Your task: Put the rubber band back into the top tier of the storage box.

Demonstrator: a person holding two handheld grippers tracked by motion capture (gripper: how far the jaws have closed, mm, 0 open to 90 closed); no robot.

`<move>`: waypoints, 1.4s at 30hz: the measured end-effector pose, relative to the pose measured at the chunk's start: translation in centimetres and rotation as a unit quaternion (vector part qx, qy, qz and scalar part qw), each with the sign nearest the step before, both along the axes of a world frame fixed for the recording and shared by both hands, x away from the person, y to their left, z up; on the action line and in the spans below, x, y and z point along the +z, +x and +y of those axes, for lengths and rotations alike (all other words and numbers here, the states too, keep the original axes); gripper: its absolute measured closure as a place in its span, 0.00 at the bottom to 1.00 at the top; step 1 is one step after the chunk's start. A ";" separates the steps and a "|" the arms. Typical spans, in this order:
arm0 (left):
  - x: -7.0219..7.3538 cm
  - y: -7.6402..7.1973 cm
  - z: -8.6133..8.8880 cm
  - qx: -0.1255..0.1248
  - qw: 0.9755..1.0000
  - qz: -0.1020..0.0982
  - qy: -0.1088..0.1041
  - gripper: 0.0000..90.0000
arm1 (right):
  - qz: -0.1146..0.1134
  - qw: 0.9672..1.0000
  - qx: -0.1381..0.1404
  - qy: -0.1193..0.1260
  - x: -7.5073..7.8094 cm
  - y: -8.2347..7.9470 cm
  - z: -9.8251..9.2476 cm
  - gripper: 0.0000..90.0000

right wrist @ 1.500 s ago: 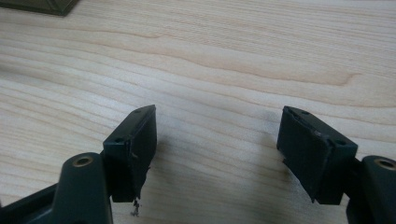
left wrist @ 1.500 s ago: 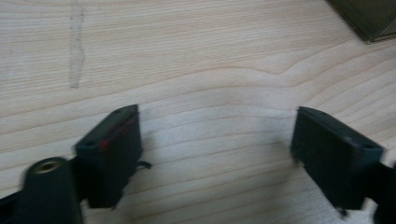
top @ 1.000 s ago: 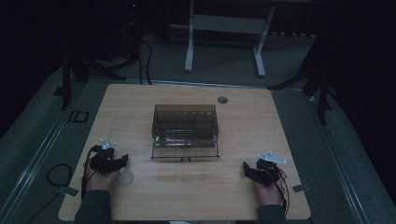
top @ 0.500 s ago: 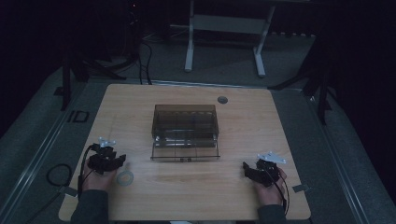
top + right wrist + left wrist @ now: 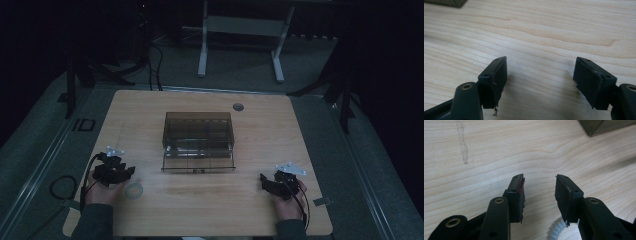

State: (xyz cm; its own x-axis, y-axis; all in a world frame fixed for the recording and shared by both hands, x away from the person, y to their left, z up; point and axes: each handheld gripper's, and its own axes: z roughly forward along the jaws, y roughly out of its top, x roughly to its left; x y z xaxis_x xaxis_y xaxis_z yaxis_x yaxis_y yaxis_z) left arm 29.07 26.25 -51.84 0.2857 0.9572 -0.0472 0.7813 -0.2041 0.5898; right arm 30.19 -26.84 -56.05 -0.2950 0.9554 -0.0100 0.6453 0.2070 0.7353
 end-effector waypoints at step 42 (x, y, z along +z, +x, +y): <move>1.7 -0.3 -0.4 -0.037 0.998 0.049 0.007 0.66 | 0.000 1.000 0.003 0.001 0.0 -0.1 0.1 0.30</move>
State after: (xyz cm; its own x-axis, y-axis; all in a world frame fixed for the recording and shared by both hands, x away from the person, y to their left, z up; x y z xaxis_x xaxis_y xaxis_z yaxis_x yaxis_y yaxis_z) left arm 28.80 25.82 -50.16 0.3509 0.9342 -0.0648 0.8177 -0.2720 0.5073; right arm 30.08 -26.74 -56.06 -0.3006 0.9537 -0.0072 0.6444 0.2087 0.7356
